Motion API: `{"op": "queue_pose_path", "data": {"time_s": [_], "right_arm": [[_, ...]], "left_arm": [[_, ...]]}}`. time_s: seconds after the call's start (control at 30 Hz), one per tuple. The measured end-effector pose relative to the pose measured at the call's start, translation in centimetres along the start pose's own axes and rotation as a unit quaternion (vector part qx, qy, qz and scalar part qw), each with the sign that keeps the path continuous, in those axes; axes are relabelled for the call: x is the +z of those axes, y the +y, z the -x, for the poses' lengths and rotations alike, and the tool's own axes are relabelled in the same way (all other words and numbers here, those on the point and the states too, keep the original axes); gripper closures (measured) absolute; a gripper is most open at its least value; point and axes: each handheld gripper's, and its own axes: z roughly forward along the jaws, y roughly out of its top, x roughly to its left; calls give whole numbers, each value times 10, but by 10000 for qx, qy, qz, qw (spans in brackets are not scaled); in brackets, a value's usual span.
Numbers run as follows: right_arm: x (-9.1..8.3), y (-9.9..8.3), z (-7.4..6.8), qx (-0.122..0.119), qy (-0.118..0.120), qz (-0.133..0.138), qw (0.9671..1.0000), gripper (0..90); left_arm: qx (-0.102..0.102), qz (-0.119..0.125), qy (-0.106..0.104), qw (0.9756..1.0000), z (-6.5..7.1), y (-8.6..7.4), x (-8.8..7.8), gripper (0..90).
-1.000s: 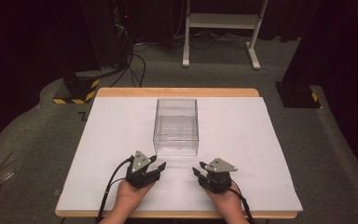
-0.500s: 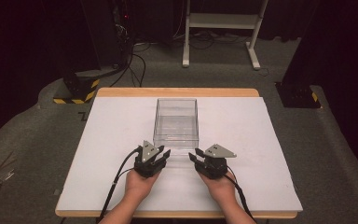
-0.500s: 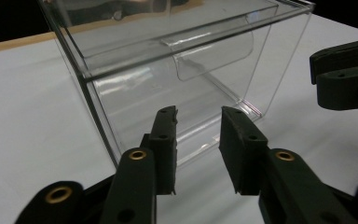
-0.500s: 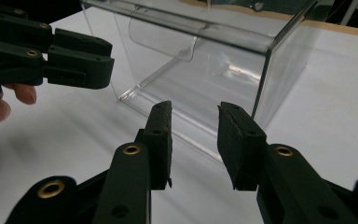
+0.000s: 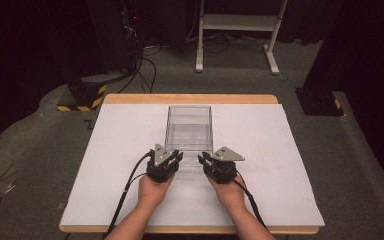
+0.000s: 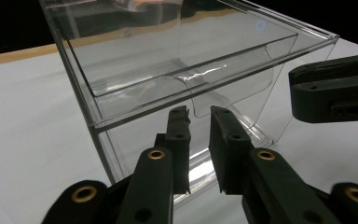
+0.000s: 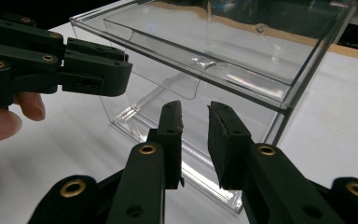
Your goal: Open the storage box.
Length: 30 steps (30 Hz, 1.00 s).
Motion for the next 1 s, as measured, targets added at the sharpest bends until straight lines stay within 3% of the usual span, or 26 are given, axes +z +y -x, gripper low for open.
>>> {"op": "queue_pose_path", "data": {"time_s": [0.33, 0.63, 1.0], "right_arm": [[10, 6, -1, -38, 16, 10, 10000, 782], [13, 9, -4, -51, -6, 11, 10000, 784], [12, 9, -5, -241, -69, -11, 9997, 790]], "left_arm": [[-59, 76, -44, 9999, 1, 0, 1, 798], [-164, 137, -145, 9997, 0, -1, 3, 747], [-87, 190, -178, 9996, 0, -2, 3, 762]]}}
